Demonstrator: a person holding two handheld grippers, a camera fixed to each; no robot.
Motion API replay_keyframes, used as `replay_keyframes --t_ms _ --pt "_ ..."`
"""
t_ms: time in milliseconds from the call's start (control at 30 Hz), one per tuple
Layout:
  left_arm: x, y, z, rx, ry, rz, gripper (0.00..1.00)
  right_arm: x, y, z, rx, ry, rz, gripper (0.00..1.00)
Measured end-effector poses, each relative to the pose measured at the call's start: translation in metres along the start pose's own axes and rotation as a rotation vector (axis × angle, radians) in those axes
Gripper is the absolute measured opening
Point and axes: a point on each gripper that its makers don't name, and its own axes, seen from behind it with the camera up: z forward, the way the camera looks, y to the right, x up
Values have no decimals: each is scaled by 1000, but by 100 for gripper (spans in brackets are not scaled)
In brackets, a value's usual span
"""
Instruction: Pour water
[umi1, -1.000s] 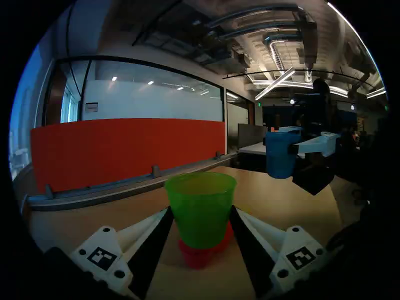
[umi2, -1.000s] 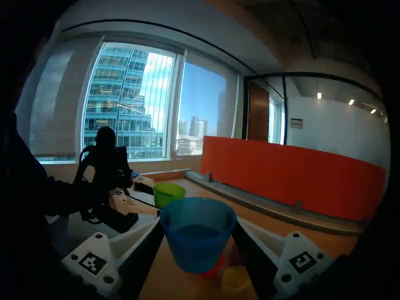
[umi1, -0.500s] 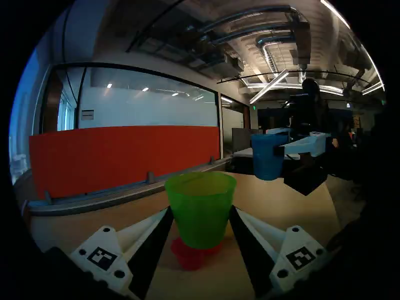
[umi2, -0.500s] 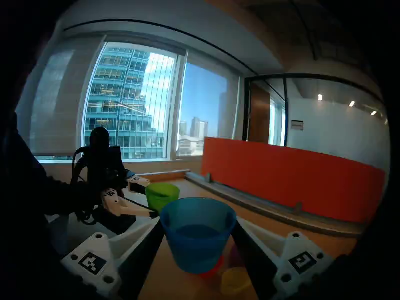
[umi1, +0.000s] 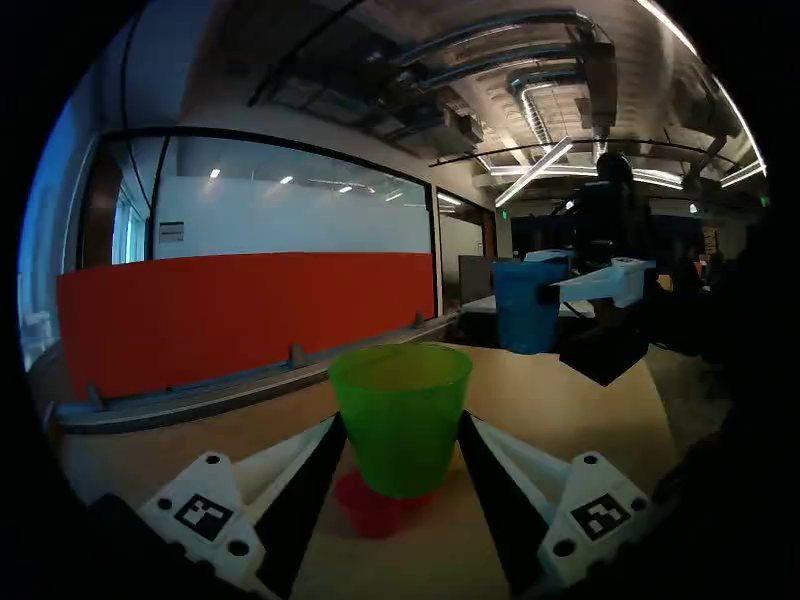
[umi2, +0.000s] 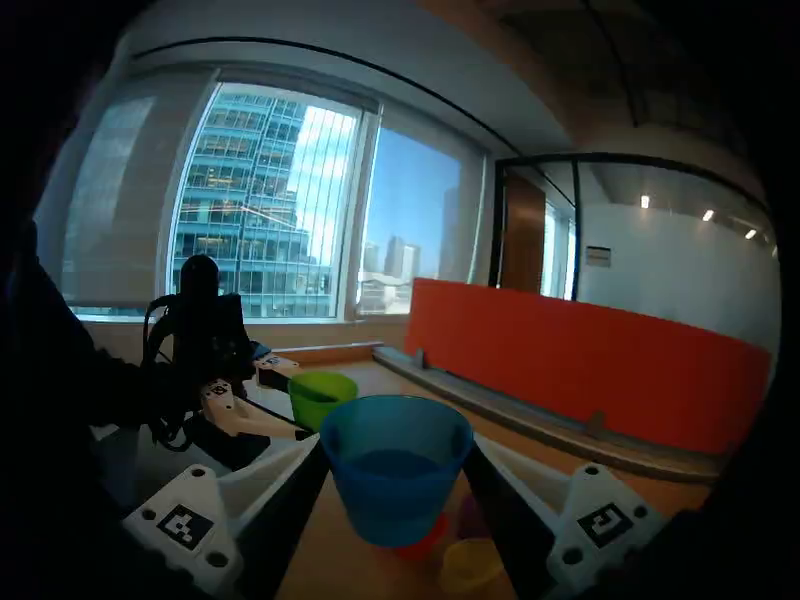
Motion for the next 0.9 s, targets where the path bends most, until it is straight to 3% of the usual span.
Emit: replay_keyframes --t_ms 600,900 --pt "-9 12 -3 -17 -12 -7 79 20 4 3 10 -2 -135 91" --pt "-10 20 -4 -29 -18 -7 79 33 10 9 6 -6 -236 91"
